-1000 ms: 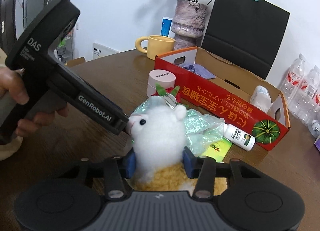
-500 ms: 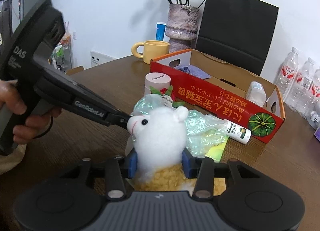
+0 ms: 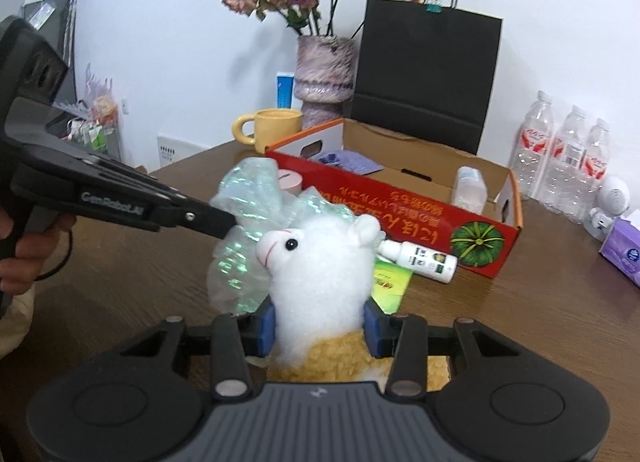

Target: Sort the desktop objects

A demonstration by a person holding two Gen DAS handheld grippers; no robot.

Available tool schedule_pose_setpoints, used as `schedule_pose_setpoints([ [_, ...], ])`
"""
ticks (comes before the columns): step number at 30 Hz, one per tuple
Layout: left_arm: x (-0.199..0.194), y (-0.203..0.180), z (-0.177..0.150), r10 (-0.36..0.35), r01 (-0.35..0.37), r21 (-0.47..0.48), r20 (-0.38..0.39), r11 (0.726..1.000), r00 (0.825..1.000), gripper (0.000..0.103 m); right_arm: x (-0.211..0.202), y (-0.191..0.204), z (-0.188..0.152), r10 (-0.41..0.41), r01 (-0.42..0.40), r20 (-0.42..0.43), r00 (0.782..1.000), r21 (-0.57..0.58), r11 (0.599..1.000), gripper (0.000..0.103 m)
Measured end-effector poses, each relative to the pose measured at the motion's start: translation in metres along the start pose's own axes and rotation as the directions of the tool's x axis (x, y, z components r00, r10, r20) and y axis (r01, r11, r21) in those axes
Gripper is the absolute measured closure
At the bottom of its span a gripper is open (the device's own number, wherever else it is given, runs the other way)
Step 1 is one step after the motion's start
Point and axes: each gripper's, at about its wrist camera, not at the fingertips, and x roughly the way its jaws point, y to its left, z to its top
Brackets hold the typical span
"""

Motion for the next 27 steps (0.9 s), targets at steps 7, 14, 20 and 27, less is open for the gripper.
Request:
schedule_pose_setpoints([
  [7, -0.021, -0.008, 0.006, 0.034, -0.035, 0.011, 0.065, 0.999, 0.997, 0.101, -0.013, -0.008, -0.001, -0.021, 0.02, 0.037, 0.999, 0.016, 1.0, 0.062],
  [14, -0.034, -0.009, 0.006, 0.062, -0.062, 0.002, 0.09, 0.998, 0.994, 0.101, -0.024, -0.016, -0.004, -0.043, 0.041, 0.06, 0.997, 0.039, 0.998, 0.062],
  [20, -0.044, -0.003, 0.004, 0.089, -0.087, -0.018, 0.104, 0.996, 0.991, 0.101, -0.031, -0.024, -0.006, -0.066, 0.061, 0.073, 0.995, 0.063, 0.996, 0.062],
  [27, -0.057, -0.002, 0.006, 0.109, -0.108, -0.017, 0.134, 0.994, 0.985, 0.101, -0.035, -0.029, -0.007, -0.074, 0.067, 0.077, 0.994, 0.087, 0.994, 0.062],
])
